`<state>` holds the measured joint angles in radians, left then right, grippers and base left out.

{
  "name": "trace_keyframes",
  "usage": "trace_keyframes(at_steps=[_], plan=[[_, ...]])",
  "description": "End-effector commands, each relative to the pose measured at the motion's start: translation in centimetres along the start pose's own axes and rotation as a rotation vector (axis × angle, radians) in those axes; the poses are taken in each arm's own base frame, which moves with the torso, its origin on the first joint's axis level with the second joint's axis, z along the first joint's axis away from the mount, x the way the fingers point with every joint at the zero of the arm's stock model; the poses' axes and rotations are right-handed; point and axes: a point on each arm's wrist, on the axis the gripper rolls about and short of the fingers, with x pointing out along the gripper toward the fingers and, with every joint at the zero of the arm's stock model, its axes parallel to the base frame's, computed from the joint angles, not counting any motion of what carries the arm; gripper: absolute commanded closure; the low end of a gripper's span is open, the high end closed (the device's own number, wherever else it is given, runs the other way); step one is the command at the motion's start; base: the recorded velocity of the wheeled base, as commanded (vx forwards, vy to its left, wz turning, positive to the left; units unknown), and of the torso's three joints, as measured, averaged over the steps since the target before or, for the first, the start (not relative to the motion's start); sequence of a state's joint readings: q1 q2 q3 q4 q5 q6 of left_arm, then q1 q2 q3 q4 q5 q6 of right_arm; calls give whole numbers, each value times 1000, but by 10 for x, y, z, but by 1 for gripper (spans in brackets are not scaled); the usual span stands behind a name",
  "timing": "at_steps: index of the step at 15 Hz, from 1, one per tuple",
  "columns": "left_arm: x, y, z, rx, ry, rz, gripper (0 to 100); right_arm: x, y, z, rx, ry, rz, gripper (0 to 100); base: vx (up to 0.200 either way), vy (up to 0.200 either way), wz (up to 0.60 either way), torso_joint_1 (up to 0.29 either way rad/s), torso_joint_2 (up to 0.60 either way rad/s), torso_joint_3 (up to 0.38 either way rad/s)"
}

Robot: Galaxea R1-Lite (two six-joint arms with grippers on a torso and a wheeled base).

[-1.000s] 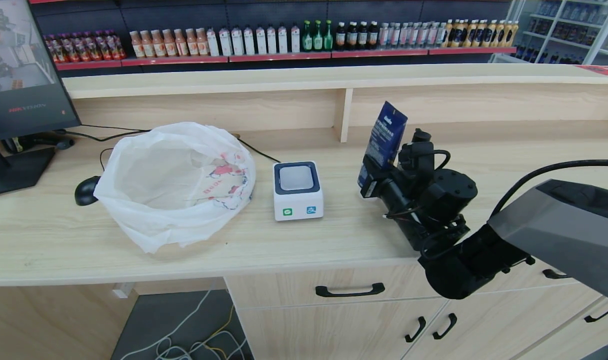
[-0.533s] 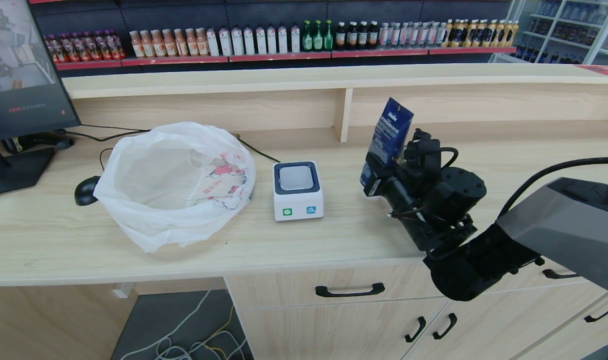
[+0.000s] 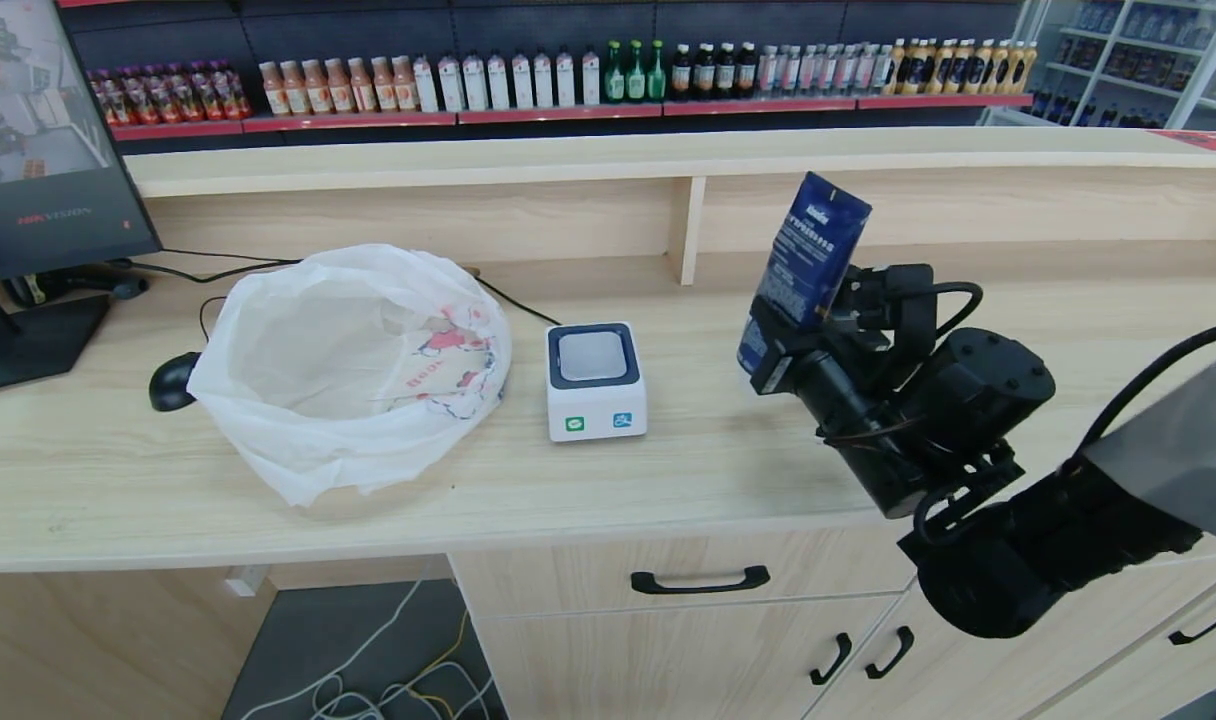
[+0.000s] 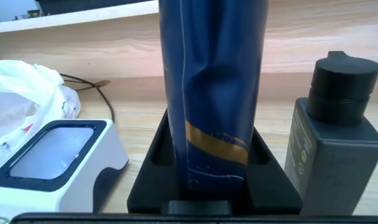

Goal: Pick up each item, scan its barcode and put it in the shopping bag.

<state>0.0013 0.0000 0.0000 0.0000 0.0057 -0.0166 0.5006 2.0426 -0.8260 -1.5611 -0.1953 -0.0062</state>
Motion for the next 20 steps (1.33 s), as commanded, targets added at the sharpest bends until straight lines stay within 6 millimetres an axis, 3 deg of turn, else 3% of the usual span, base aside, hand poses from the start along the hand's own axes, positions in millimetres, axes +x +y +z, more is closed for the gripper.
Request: trace_keyframes(at_steps=[1,7,10,14,18,20], plan=[[0,0,0,0,0,1,0,-28,4,24,8,-3,24,100,0,0,0,0,0,0],[0,0,0,0,0,1,0,-101,12,58,-3,37,120,100,0,0,0,0,0,0],[0,0,0,0,0,1,0,-116,10,62,-29,48,131,100,0,0,0,0,0,0],[0,0,0,0,0,1,0,-118,10,59,-33,64,134,100,0,0,0,0,0,0],[0,0,0,0,0,1,0,-136,8,64,-25,72,164,100,0,0,0,0,0,0],[0,0,0,0,0,1,0,-156,13,59,-18,121,224,100,0,0,0,0,0,0]])
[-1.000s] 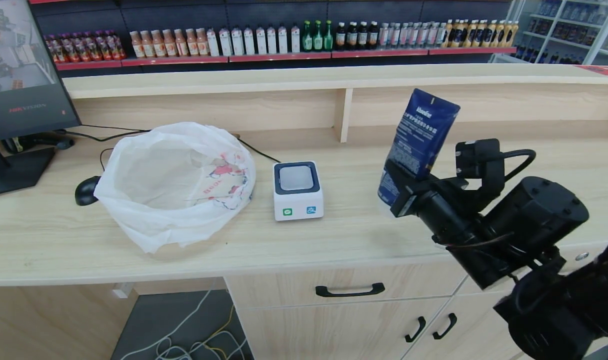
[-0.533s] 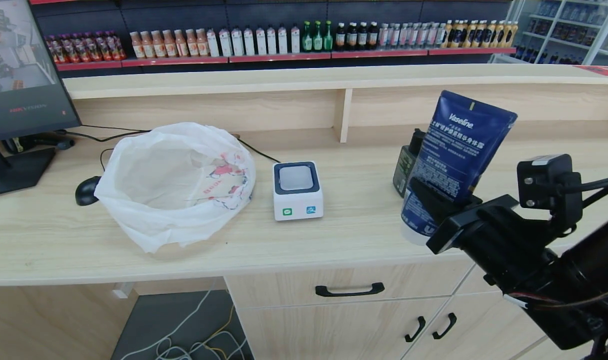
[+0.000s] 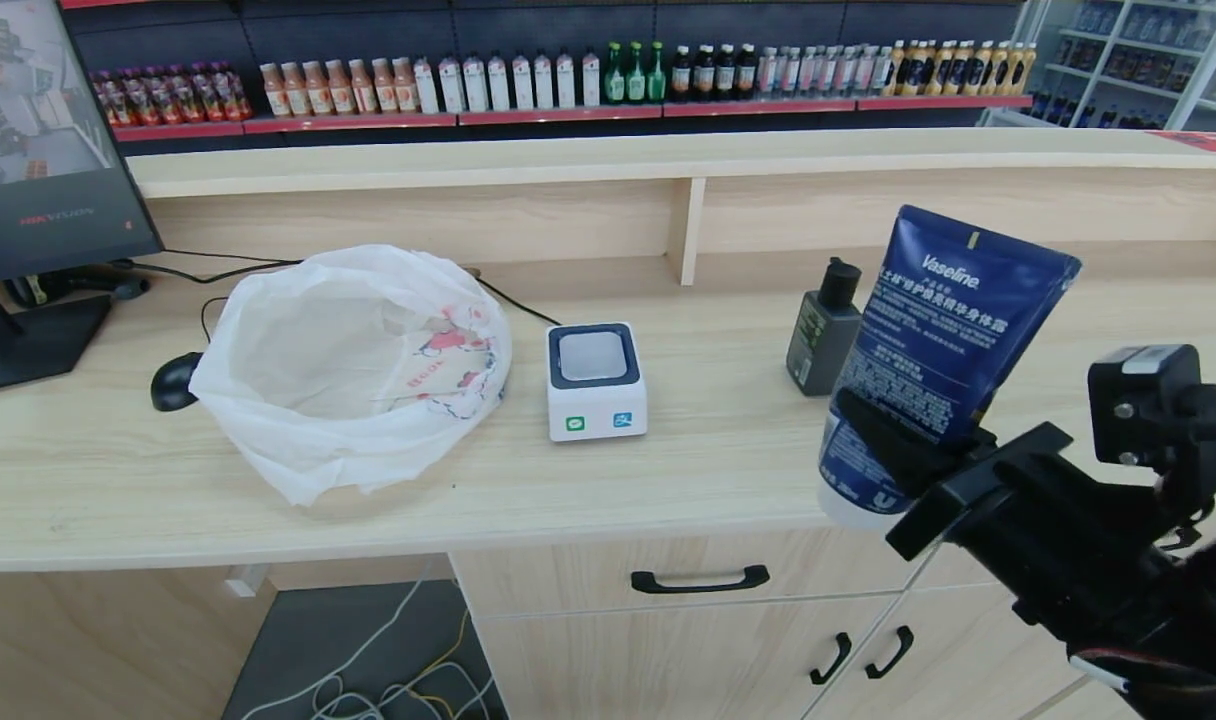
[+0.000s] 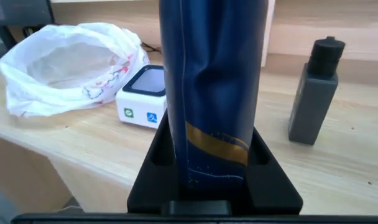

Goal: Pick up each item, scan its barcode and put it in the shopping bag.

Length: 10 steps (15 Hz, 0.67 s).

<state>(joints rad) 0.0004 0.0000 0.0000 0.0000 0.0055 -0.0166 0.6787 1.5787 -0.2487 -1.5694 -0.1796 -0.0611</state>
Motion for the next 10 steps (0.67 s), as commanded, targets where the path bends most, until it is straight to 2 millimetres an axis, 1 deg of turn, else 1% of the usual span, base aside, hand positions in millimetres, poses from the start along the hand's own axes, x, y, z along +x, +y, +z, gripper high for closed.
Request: trace_keyframes(at_steps=[1,4,5,6,7,9,10], plan=[[0,0,0,0,0,2,0,-16,8,0,34,15,83,100,0,0,0,0,0,0],[0,0,0,0,0,2,0,-22,13,9,147,-18,134,100,0,0,0,0,0,0],[0,0,0,1,0,2,0,-25,16,12,177,-23,175,100,0,0,0,0,0,0],[0,0,0,0,0,2,0,-27,17,11,193,-15,199,100,0,0,0,0,0,0],[0,0,0,0,0,2,0,-35,21,7,237,16,318,100,0,0,0,0,0,0],[0,0,0,0,0,2,0,-38,24,4,283,50,472,100,0,0,0,0,0,0],[0,0,0,0,0,2,0,-40,25,2,349,86,521,100,0,0,0,0,0,0]])
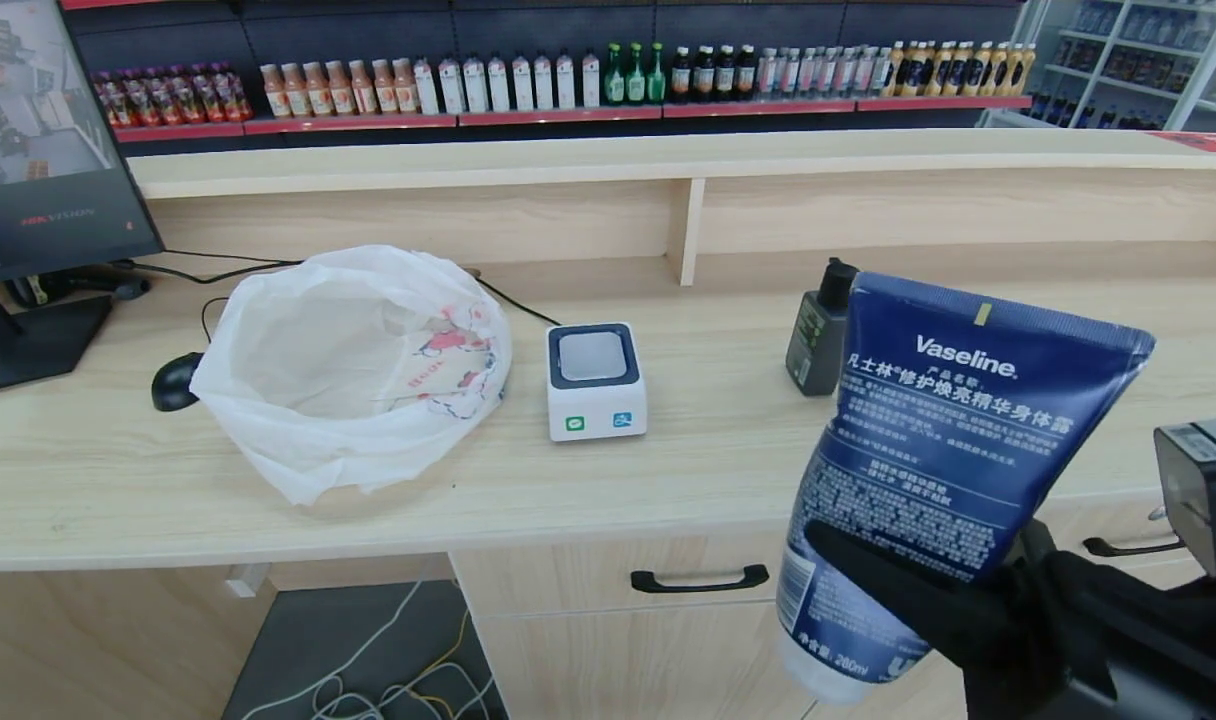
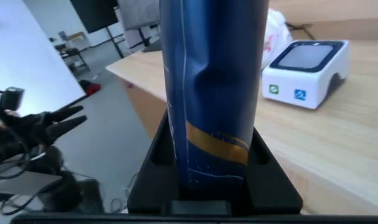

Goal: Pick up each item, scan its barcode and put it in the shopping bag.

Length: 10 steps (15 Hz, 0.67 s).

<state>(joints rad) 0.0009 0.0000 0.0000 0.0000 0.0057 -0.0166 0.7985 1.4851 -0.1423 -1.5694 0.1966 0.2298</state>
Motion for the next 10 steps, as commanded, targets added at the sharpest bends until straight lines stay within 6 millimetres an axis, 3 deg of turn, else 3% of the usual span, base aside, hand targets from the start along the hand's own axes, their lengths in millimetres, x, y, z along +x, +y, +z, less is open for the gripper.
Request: trace_keyframes(at_steps=[1,4,6,10], plan=[[0,0,0,0,0,1,0,-3,2,-5,109,38,52,100,0,0,0,0,0,0],[0,0,0,1,0,1,0,8,2,-1,261,41,116,100,0,0,0,0,0,0],[0,0,0,0,0,1,0,23,1,9,397,-1,145,100,0,0,0,0,0,0],[0,0,0,0,0,1,0,44,4,32,499,-81,222,100,0,0,0,0,0,0]])
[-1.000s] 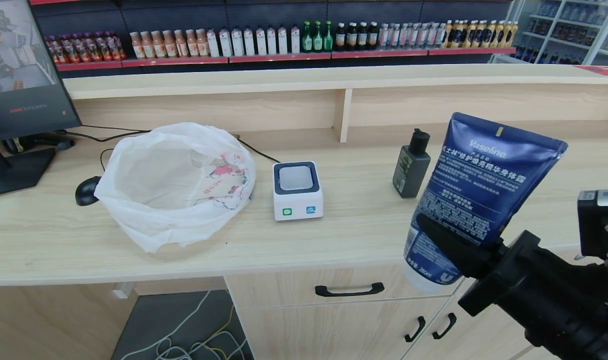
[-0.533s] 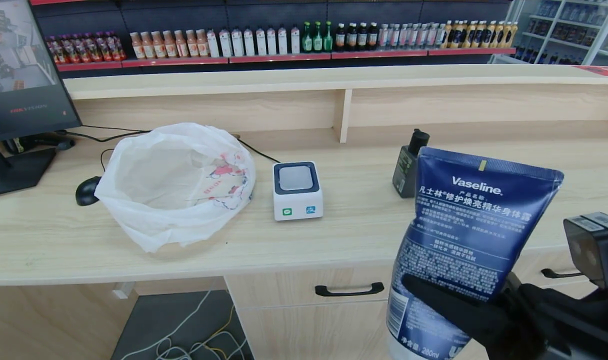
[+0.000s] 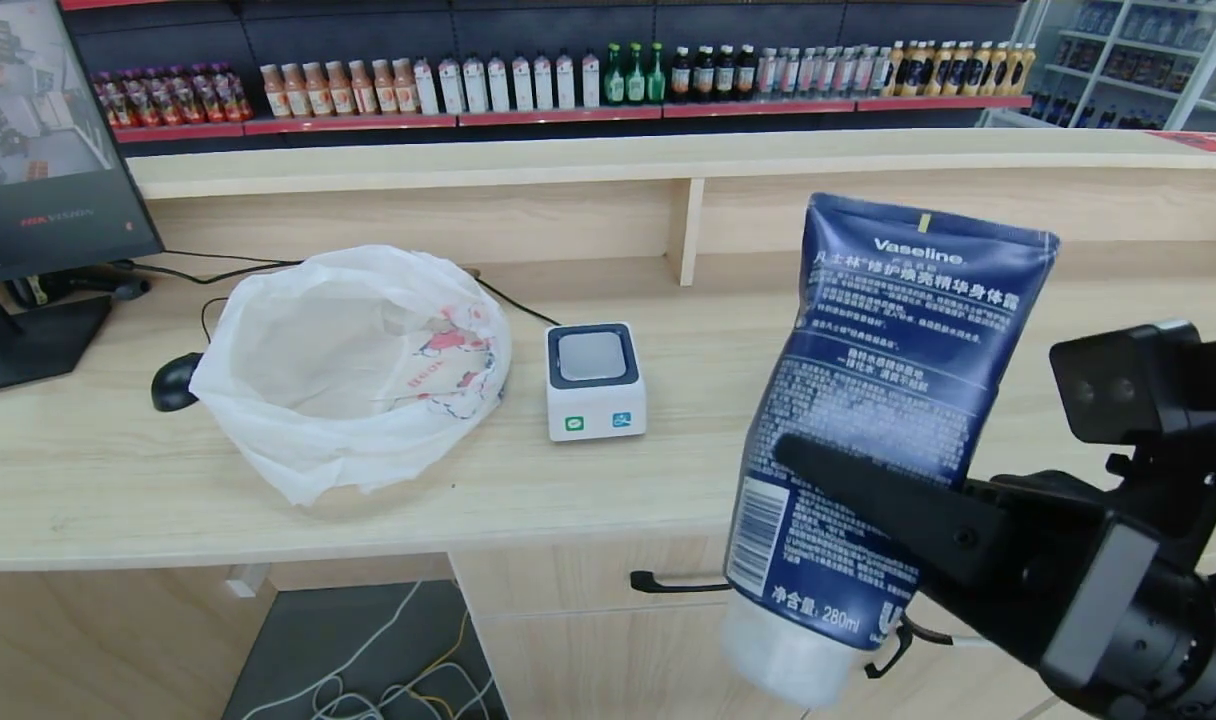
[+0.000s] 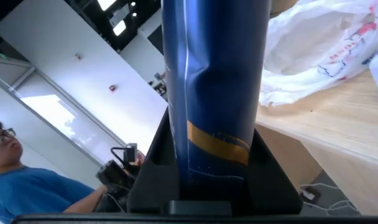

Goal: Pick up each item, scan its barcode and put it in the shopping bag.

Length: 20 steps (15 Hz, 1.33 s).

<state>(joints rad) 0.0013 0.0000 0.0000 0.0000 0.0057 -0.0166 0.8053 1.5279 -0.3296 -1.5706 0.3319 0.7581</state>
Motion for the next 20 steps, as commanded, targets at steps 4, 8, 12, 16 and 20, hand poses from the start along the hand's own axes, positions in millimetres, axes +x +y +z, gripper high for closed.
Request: trace_keyframes(at_steps=[4,8,12,16,20], plan=[[0,0,0,0,0,1,0,19,5,11,27,-24,78,100,0,0,0,0,0,0],[0,0,0,0,0,1,0,40,9,10,44,-25,136,100,0,0,0,0,0,0],[0,0,0,0,0,1,0,42,19,7,112,-10,174,100,0,0,0,0,0,0],[0,0,0,0,0,1,0,40,17,7,133,-5,166,100,0,0,0,0,0,0],[0,0,0,0,0,1,0,40,18,8,131,-9,168,100,0,0,0,0,0,0]])
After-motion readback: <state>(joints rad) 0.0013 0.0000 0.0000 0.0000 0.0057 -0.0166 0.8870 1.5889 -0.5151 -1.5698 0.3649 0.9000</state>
